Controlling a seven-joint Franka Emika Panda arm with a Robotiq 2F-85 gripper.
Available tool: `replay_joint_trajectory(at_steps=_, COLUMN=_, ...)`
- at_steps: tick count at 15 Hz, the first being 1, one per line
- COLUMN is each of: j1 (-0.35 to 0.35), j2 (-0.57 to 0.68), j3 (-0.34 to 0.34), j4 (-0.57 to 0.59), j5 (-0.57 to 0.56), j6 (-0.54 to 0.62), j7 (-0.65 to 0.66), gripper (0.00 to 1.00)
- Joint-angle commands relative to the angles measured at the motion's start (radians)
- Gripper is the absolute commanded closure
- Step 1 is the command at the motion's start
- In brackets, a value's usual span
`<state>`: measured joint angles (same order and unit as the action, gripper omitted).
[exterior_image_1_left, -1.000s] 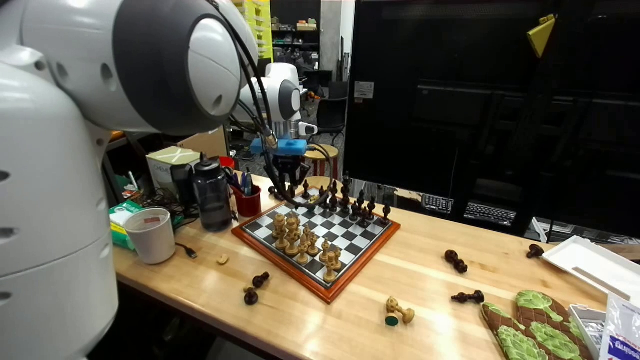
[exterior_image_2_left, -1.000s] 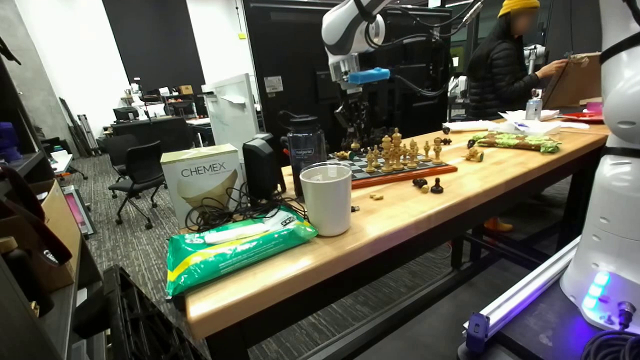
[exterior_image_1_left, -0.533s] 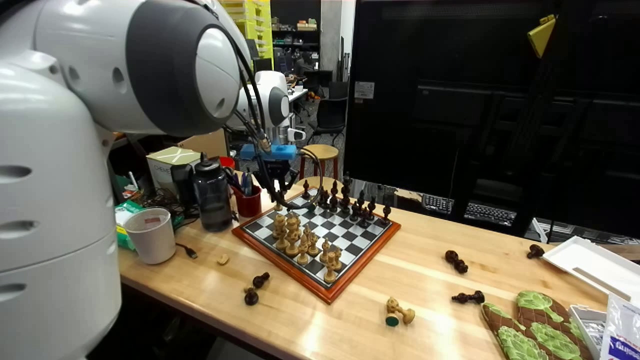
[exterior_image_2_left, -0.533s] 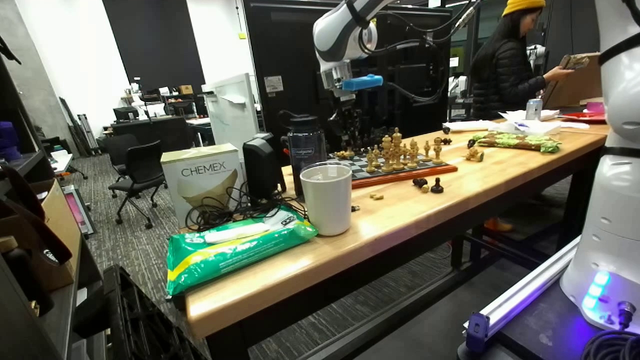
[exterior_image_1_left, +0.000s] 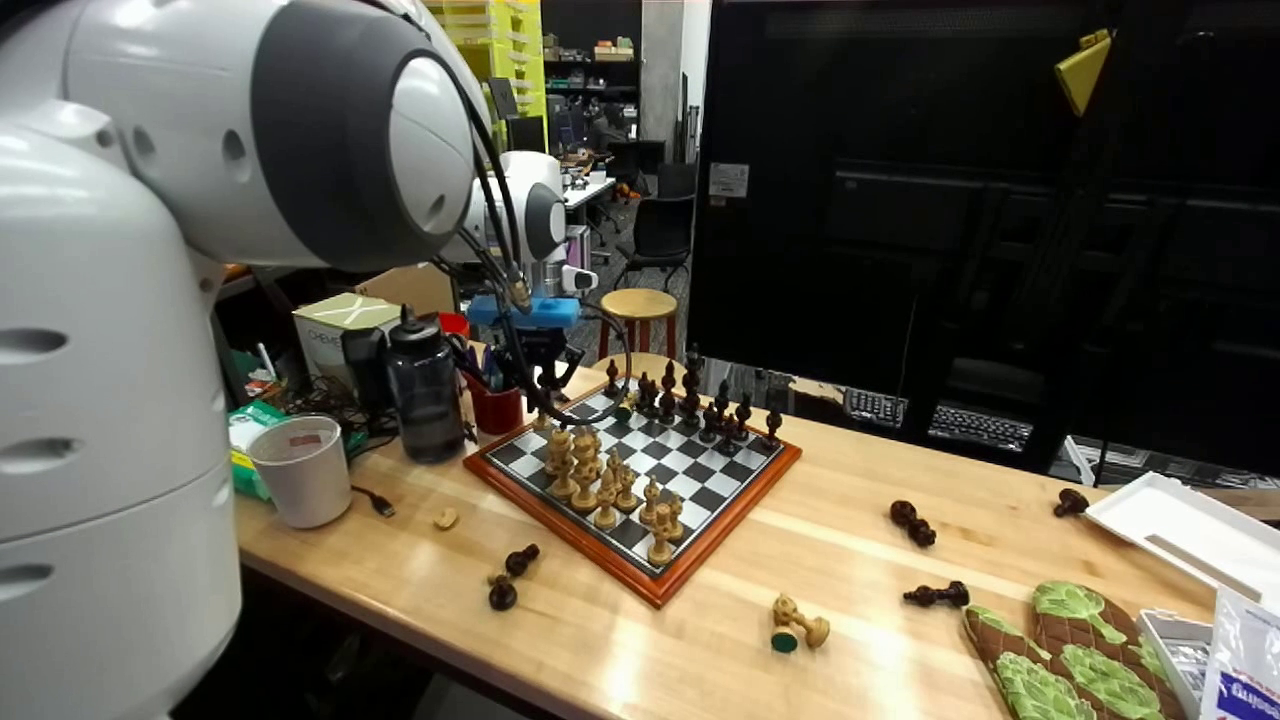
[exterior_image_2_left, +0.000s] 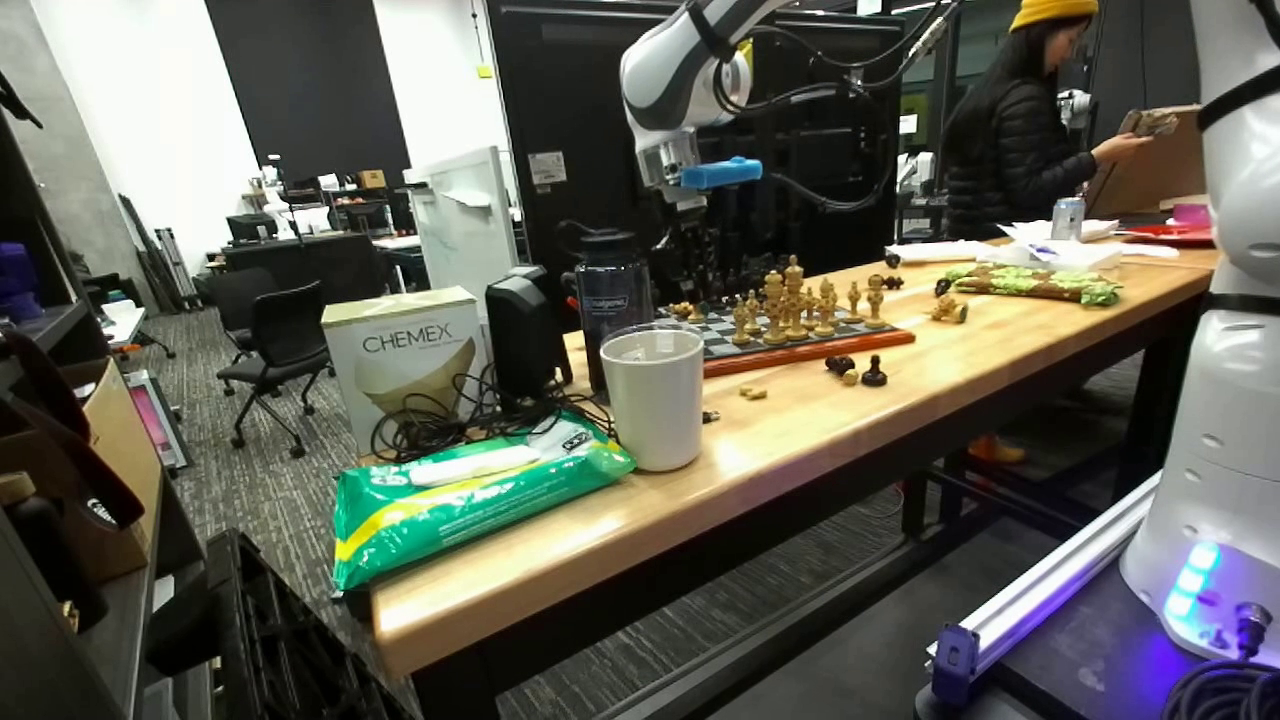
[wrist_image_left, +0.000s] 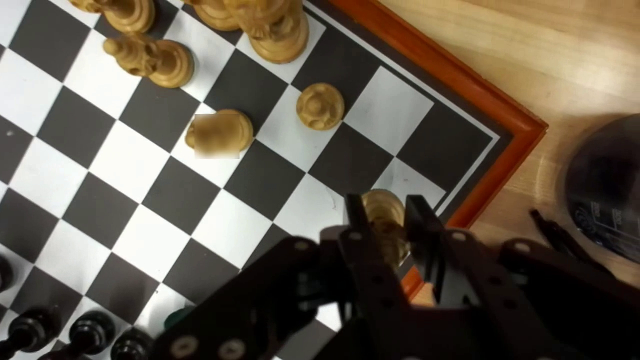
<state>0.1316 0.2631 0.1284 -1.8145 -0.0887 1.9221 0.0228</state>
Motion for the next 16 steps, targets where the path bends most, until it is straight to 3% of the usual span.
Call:
replay_joint_trajectory(at_steps=1, j1=0.004, j2=-0.013, j3=0.004, j4=-0.024, j5=0.034, j6=0.011, j7=-0.025, gripper=0.94)
replay_joint_trajectory(at_steps=16, j1=0.011, j2=0.018, j3=0.01, j4=-0.035, j5=0.05, j6=0.05, j7=-0.06, gripper=0.94)
